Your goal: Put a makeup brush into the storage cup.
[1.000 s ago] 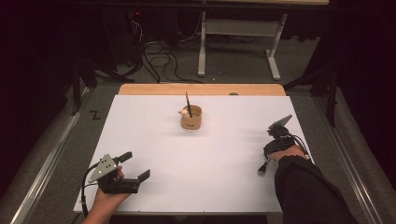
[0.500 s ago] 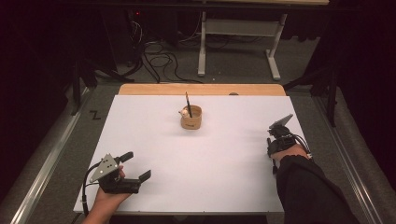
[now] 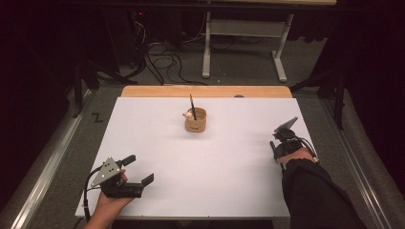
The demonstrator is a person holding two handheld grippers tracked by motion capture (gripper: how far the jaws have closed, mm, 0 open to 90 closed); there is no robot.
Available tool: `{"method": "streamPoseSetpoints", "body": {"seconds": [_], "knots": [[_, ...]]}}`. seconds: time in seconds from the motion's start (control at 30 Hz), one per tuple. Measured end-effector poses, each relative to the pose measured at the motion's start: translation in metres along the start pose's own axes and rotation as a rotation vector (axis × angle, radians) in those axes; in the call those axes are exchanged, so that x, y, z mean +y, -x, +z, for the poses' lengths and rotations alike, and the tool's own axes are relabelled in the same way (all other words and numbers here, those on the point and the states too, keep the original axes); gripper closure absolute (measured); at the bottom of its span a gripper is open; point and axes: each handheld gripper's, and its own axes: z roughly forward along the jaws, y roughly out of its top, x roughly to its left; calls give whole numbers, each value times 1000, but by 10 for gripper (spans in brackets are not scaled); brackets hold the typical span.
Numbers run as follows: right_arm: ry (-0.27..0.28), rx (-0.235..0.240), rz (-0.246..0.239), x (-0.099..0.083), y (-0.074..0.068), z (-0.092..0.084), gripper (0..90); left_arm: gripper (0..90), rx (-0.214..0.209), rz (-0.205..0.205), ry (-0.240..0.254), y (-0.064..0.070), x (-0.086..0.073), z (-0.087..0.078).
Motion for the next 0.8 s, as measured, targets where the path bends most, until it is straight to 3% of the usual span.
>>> {"method": "streamPoseSetpoints", "body": {"seconds": [0.17, 0.5, 0.7, 0.8], "knots": [[4, -20, -50, 0, -2, 0, 796, 8, -5, 3, -2, 2, 0, 0], [58, -37, -81, -3, -4, -3, 803, 8, -4, 0, -6, 1, 0, 0], [140, 41, -66, -6, -3, -18, 803, 9, -6, 8, -4, 2, 0, 2], [210, 120, -65, -11, -4, -31, 802, 9, -6, 5, -4, 2, 0, 2]]}}
